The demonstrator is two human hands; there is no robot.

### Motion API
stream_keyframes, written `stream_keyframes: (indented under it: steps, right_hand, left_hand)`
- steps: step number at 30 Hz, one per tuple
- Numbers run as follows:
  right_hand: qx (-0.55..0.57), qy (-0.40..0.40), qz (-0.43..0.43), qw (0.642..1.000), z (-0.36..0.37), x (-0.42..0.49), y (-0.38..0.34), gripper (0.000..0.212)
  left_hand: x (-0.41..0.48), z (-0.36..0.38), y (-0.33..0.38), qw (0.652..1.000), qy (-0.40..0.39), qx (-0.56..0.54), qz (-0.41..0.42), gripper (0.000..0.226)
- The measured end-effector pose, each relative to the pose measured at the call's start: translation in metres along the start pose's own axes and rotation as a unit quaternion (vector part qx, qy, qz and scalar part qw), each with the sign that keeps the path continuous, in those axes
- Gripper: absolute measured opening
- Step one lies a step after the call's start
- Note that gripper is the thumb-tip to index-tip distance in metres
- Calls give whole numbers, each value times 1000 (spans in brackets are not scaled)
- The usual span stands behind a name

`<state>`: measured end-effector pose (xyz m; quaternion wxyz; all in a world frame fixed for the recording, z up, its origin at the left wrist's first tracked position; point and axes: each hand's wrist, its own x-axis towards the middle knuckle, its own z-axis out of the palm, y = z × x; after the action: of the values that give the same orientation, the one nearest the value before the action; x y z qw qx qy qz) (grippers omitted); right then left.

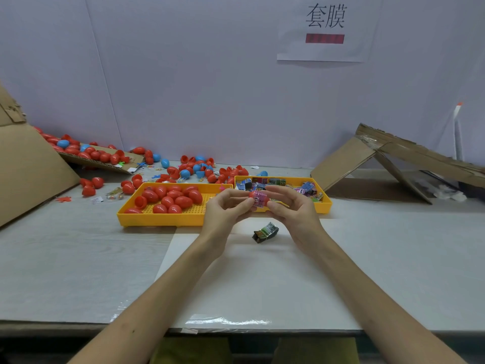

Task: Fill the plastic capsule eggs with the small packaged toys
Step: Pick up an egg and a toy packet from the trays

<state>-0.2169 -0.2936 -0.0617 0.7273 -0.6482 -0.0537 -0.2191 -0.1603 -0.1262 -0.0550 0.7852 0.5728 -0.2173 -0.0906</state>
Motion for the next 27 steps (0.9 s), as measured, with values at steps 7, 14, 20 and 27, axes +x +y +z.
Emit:
stream_keyframes:
  steps: [7, 14, 20, 27]
  right_hand:
    - [25, 5, 34, 999, 3, -1, 0, 27]
    - [31, 3, 44, 999, 3, -1, -3, 38]
    - [40, -12, 58, 997, 4, -3, -7, 35]
    - [45, -11, 72, 996, 3, -3, -6, 28]
  left_hand:
    - [-1, 1, 0, 1000, 5, 2, 22, 17]
    - [-1, 3, 2, 997, -25, 49, 63, 29]
    - [0, 0, 1, 997, -11, 35, 65, 28]
    - [-1, 2, 2, 995, -10, 40, 89, 24]
